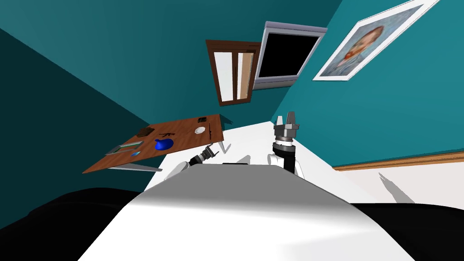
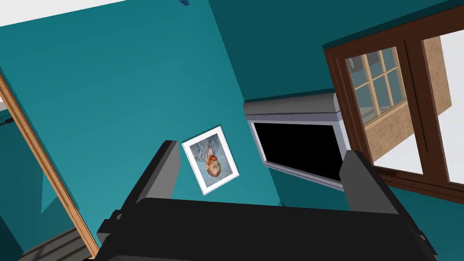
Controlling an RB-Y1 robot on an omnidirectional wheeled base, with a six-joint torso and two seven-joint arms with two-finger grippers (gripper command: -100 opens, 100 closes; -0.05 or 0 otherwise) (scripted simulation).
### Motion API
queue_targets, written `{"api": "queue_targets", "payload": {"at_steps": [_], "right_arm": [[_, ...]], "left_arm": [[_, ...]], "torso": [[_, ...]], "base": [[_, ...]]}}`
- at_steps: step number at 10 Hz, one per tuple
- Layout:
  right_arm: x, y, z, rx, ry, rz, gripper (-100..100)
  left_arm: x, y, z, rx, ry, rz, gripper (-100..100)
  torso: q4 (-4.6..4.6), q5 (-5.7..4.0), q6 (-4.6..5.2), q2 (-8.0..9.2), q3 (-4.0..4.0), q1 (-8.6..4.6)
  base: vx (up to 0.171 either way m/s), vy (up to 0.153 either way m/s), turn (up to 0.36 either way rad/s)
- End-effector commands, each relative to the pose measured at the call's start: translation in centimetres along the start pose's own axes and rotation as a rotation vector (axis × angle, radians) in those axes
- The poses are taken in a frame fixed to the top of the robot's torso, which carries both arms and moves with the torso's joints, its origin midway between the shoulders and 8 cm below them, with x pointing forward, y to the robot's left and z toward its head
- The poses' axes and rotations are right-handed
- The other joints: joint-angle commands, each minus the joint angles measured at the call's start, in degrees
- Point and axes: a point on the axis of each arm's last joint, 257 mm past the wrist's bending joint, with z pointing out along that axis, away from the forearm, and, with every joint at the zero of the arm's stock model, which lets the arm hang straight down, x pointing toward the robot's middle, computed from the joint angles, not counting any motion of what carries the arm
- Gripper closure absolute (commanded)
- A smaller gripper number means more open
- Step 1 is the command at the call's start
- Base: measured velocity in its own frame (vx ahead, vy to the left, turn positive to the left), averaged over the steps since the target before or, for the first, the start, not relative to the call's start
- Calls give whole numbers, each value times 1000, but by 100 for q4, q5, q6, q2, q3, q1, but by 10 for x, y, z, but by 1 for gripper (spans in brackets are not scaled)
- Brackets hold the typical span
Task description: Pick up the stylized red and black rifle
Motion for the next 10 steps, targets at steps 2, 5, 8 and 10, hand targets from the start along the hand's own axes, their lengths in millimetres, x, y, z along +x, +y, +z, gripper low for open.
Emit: {"api": "queue_targets", "payload": {"at_steps": [2,5,8,10], "right_arm": [[0,0,0,0,0,0,0],[0,0,0,0,0,0,0],[0,0,0,0,0,0,0],[0,0,0,0,0,0,0]], "left_arm": [[20,-6,-5,41,54,89,-100],[48,-16,-15,103,126,193,-100],[98,-27,-39,218,242,356,-100],[104,-29,-41,237,262,400,-100]], "torso": [[0,-1,-3,1,0,0],[0,1,-3,0,0,8],[-1,1,-3,-3,-2,7],[-2,1,-4,-9,-5,8]], "base": [[24,-34,-33],[29,-21,-87],[50,-30,-144],[44,-12,-39]]}}
